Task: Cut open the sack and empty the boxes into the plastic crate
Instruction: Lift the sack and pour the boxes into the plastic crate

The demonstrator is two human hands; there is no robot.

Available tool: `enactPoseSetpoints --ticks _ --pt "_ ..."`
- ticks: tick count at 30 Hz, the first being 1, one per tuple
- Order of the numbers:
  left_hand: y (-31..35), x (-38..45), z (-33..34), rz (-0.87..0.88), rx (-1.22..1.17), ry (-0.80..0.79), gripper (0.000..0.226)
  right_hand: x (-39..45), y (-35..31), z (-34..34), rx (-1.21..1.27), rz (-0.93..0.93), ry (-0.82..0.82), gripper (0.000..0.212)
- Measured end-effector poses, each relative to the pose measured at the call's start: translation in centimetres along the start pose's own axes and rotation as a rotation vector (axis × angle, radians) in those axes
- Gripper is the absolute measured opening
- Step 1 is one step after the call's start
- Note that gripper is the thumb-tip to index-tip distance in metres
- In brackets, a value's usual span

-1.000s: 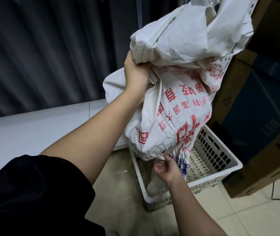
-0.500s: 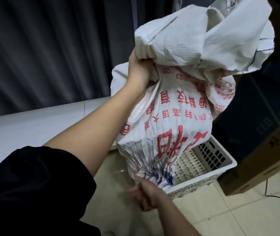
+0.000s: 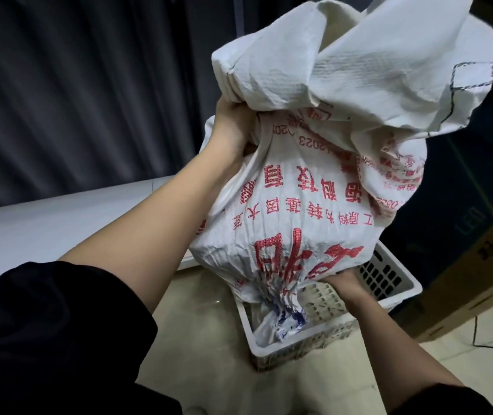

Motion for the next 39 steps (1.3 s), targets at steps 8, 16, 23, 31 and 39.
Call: enactPoseSetpoints --ticks 8,16,23,31,39 --pt "1.1 1.0 -2.2 0.021 0.031 0.01 0.029 1.0 0.3 -2.8 -0.072 0.081 0.136 0.012" --pt "2.4 1.4 -5.4 0.203 0.361 -0.01 0.022 -2.5 -2.2 -17.0 -0.329 0.172 0.699 0.02" --pt "1.5 0.5 -2.3 0.218 0.378 -0.081 0.026 -3.0 -5.3 -18.7 0.011 -0.018 0.746 0.048" --pt "-1.5 -0.3 2.1 0.142 0.551 -0.186 0.022 -6.8 -19.7 -17.3 -0.207 -0.683 0.416 0.132" --pt "-3.3 -4.2 4.7 -0.116 0.677 -0.546 0.035 -6.2 -22.3 -9.0 -0.82 -0.665 0.253 0.093"
Point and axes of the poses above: each hand's wrist, its own x-axis towards the middle knuckle, its own z-axis out of the palm, y = z × x, the point moved 10 cm from there along x, towards the middle knuckle, and after that the axes turned 15 degrees about -x, right-handed, at the moved point
